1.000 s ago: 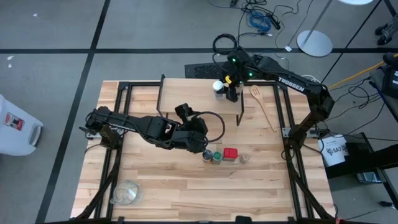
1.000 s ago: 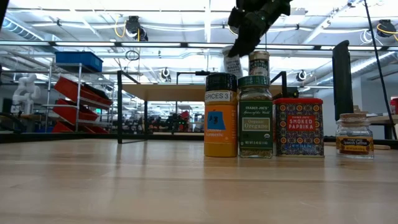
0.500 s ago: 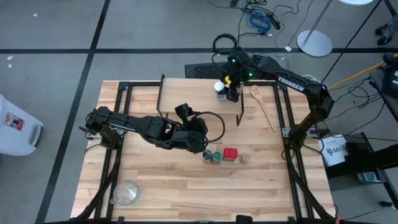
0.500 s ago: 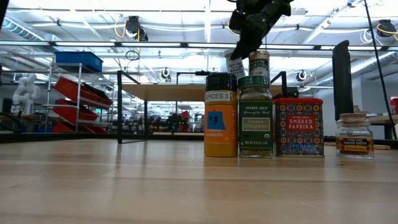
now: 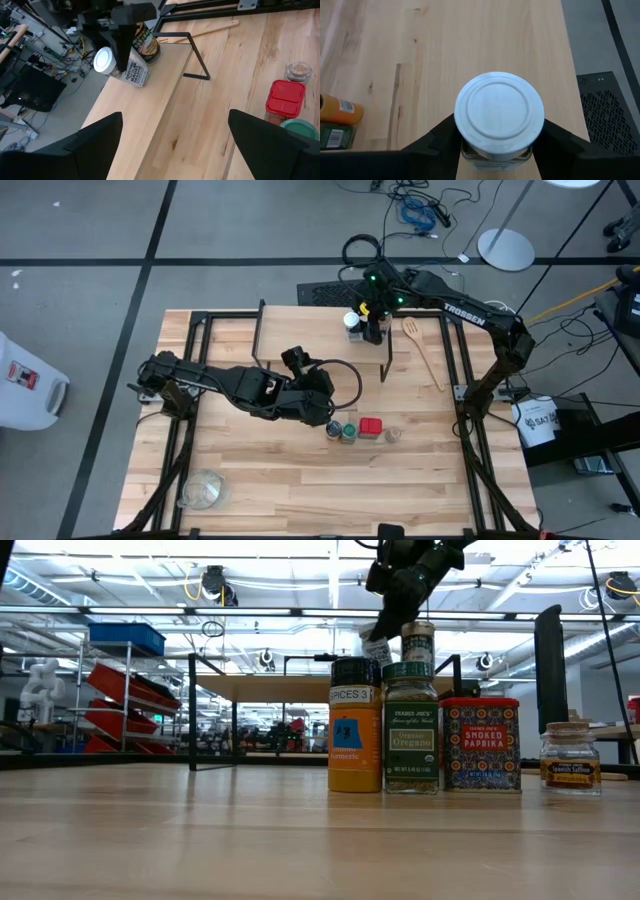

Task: Shelf spices
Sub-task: Put the white seasoning bottle on the shelf

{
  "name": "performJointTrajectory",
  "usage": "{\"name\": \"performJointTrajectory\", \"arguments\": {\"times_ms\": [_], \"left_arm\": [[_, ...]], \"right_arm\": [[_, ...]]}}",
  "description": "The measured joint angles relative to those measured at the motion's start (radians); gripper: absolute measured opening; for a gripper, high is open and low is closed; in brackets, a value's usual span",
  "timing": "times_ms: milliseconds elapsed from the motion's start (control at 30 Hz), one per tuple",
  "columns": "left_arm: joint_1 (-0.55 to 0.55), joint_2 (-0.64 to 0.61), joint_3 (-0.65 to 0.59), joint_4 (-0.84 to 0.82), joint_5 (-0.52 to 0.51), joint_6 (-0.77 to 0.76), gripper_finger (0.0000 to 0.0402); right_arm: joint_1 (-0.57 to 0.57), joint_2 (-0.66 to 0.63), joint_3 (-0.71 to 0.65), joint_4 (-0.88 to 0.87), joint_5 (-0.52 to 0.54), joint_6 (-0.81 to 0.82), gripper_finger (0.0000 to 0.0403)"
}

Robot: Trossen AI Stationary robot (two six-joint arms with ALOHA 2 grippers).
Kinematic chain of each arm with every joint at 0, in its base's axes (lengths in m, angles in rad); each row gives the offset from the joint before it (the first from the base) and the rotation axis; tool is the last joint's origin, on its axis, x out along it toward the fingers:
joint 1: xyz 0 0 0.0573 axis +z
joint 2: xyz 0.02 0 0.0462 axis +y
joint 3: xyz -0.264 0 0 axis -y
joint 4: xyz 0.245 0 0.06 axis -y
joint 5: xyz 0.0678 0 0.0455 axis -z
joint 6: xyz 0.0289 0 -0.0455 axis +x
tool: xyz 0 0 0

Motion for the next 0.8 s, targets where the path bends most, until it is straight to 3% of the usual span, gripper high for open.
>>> {"name": "performJointTrajectory", "arguments": {"times_ms": [300,800], "left_arm": [[0.0,0.0,0.0,-0.001,0.0,0.0,0.0373],[0.0,0.0,0.0,-0.001,0.005,0.0,0.0373]], "right_arm": [[0.0,-0.002,0.0,-0.007,0.052,-0.001,0.022],[0.0,-0.061,0.0,-0.046,0.066,-0.023,0.0224]]}}
